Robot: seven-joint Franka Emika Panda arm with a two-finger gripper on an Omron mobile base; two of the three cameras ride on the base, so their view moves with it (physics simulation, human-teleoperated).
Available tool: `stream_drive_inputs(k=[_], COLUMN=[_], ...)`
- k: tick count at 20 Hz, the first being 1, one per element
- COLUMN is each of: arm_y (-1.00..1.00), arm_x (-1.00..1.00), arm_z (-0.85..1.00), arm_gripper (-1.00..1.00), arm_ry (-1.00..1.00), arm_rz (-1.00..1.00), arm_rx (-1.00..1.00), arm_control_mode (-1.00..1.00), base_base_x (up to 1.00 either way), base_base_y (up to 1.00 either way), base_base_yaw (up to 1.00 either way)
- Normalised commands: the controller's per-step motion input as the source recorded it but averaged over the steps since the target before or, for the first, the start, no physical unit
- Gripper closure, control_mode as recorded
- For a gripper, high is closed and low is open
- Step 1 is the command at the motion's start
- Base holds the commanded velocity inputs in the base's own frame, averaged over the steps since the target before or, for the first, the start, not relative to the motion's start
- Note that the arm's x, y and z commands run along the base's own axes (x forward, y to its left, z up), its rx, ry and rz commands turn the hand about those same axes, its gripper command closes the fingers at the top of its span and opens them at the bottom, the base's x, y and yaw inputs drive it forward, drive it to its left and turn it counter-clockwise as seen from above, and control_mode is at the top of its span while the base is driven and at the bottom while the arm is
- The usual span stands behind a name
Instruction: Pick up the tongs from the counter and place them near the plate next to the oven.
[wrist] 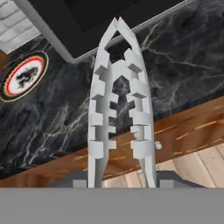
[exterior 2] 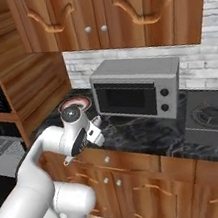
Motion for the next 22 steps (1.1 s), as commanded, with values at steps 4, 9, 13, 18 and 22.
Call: stream_drive_inputs(k=[4, 9, 13, 18, 22], arm_y=[0.00, 0.00, 0.00, 0.13, 0.03], arm_x=[0.00, 0.00, 0.00, 0.02, 0.00], arm_z=[0.00, 0.00, 0.00, -0.03, -0.28], arm_gripper=[1.00, 1.00, 1.00, 1.00, 1.00], arm_ry=[0.00, 0.00, 0.00, 0.01, 0.10], arm_rz=[0.00, 0.00, 0.00, -0.02, -0.01], arm_rx=[0.00, 0.00, 0.00, -0.04, -0.03], arm_control_mode=[1.00, 1.00, 1.00, -1.00, -1.00], base_base_x=[0.97, 0.71, 0.44, 0.16, 0.00], base_base_y=[0.63, 0.10, 0.23, 0.26, 0.00], base_base_yaw=[0.00, -0.01, -0.06, -0.03, 0.00])
